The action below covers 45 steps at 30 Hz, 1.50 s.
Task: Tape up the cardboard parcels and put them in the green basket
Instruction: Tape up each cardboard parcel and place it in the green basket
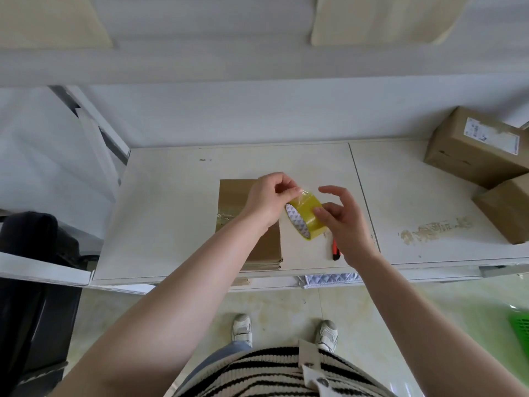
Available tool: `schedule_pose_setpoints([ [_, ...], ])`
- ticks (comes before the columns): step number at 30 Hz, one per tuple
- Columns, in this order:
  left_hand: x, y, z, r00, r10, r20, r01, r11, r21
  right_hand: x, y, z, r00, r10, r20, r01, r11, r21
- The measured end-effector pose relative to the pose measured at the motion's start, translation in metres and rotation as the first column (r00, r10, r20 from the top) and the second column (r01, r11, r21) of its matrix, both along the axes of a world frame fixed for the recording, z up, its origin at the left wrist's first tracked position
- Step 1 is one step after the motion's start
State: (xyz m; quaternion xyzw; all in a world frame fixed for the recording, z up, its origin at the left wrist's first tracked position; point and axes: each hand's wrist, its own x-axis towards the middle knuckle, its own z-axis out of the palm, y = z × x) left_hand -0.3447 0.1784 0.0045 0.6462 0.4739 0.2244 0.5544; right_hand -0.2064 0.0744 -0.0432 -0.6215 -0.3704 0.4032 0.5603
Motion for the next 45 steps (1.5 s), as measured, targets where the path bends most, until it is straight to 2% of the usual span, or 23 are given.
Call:
schedule_pose_setpoints([
  [5, 0.010, -0.012, 0.001, 0.999, 0.007, 0.048, -0.007, 1.000, 0.010, 0.010, 0.014, 0.004, 0.990, -0.080, 0.112, 0.088, 0.994, -0.064],
  [8, 0.009, -0.005, 0.003, 0.995, 0.056, 0.085, -0.052, 0.997, -0.049, 0.010, 0.016, 0.004, 0.988, -0.094, 0.124, 0.101, 0.993, -0.054],
  [10, 0.008, -0.001, 0.000, 0.996, 0.054, 0.065, -0.049, 0.997, -0.065, 0.009, 0.015, 0.003, 0.990, -0.087, 0.111, 0.093, 0.995, -0.046],
  [18, 0.010, 0.001, -0.010, 0.999, -0.041, -0.016, 0.042, 0.995, 0.087, 0.005, 0.018, 0.002, 0.993, -0.099, -0.065, 0.092, 0.990, -0.109],
  [24, 0.009, 0.004, -0.011, 0.990, -0.137, 0.039, 0.136, 0.990, 0.027, 0.006, 0.017, 0.001, 0.984, -0.139, -0.109, 0.125, 0.984, -0.126],
  [29, 0.008, 0.003, -0.012, 0.980, -0.194, -0.041, 0.198, 0.970, 0.140, 0.003, 0.015, 0.000, 0.990, -0.113, -0.090, 0.103, 0.989, -0.108],
  [33, 0.010, 0.002, -0.012, 0.988, -0.124, -0.097, 0.145, 0.956, 0.255, 0.002, 0.014, 0.002, 0.994, -0.084, -0.066, 0.080, 0.995, -0.064],
  [37, 0.012, 0.001, -0.012, 0.991, -0.077, -0.111, 0.105, 0.955, 0.279, 0.000, 0.015, 0.002, 0.996, -0.092, -0.011, 0.091, 0.995, -0.051],
  [41, 0.013, 0.001, -0.015, 0.992, -0.026, -0.126, 0.046, 0.986, 0.160, -0.002, 0.015, 0.006, 0.995, -0.092, 0.043, 0.093, 0.995, -0.034],
  [43, 0.013, 0.004, -0.015, 0.990, 0.014, -0.143, -0.017, 1.000, -0.017, -0.001, 0.015, 0.008, 0.996, -0.066, 0.062, 0.069, 0.997, -0.039],
  [45, 0.013, 0.004, -0.019, 0.997, 0.056, -0.053, -0.067, 0.967, -0.246, -0.001, 0.017, 0.010, 0.990, -0.050, 0.135, 0.058, 0.997, -0.052],
])
